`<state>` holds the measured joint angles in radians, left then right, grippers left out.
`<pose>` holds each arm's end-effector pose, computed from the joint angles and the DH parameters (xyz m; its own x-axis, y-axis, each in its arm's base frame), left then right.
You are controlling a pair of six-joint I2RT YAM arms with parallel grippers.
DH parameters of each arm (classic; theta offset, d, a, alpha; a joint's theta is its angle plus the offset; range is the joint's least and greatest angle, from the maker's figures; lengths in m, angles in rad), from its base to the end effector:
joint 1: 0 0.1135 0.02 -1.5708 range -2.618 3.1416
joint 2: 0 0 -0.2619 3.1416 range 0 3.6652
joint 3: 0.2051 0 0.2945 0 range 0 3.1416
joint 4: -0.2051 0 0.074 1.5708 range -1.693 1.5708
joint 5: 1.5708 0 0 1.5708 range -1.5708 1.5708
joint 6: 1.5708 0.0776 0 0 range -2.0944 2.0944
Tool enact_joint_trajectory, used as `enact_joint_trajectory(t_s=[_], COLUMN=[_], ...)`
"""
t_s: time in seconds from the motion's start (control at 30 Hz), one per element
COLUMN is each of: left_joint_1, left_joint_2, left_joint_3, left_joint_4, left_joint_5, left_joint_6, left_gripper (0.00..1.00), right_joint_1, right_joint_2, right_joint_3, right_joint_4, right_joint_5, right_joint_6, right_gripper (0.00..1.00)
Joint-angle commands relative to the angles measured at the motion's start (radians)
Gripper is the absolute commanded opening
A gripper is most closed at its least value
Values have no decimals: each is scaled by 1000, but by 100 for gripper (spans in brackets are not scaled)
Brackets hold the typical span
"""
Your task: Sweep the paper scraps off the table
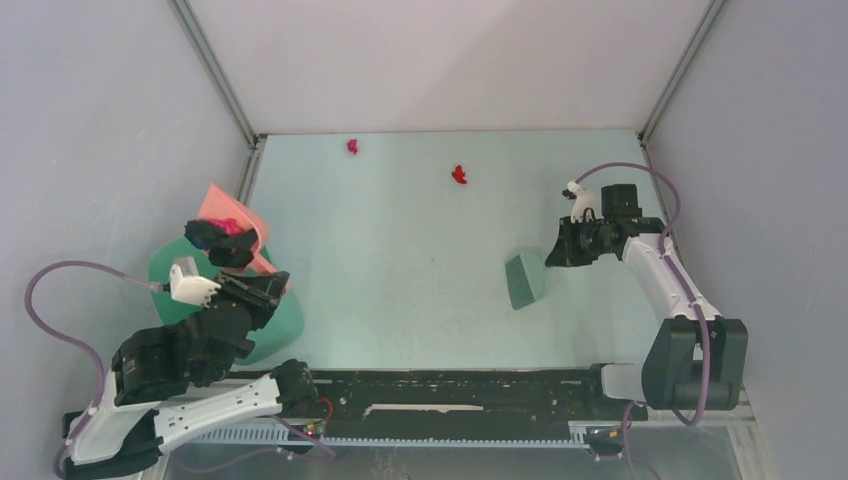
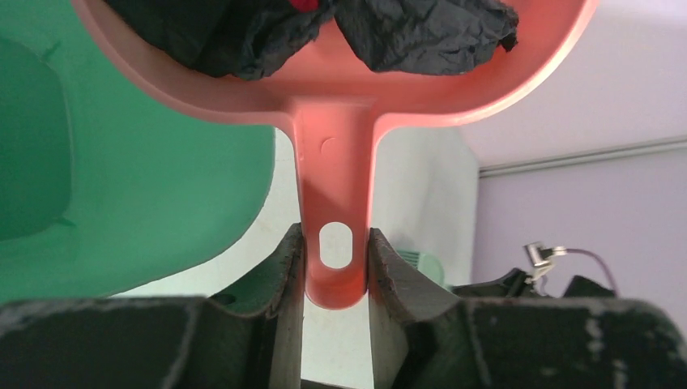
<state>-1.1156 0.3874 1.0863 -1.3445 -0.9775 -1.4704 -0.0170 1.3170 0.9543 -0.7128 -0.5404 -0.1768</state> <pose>0.0813 -0.0197 0.3732 -0.2365 -0.7822 -0.5764 -0.2420 0.6219 -0.7447 0.3125 0.0346 0.1971 -0.8256 -0.1368 -0.5475 -0.3810 0.8507 0.3620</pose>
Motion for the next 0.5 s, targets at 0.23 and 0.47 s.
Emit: enact_joint_trajectory(t_s=[0.23,0.47], left_joint_1=[5,5], left_joint_2=[-98,-159], left_joint_3=[-56,-117], left_joint_4=[114,218], left_joint_5=[-15,35], left_joint_6=[-198,-324], left_gripper=[0,0], right_joint_1=[14,14], right_joint_2=[19,20], right_joint_3=[-3,-4], right_joint_4=[-11,-13], right_joint_5=[26,25], right_joint_6=[-24,-25], right_gripper=[0,0])
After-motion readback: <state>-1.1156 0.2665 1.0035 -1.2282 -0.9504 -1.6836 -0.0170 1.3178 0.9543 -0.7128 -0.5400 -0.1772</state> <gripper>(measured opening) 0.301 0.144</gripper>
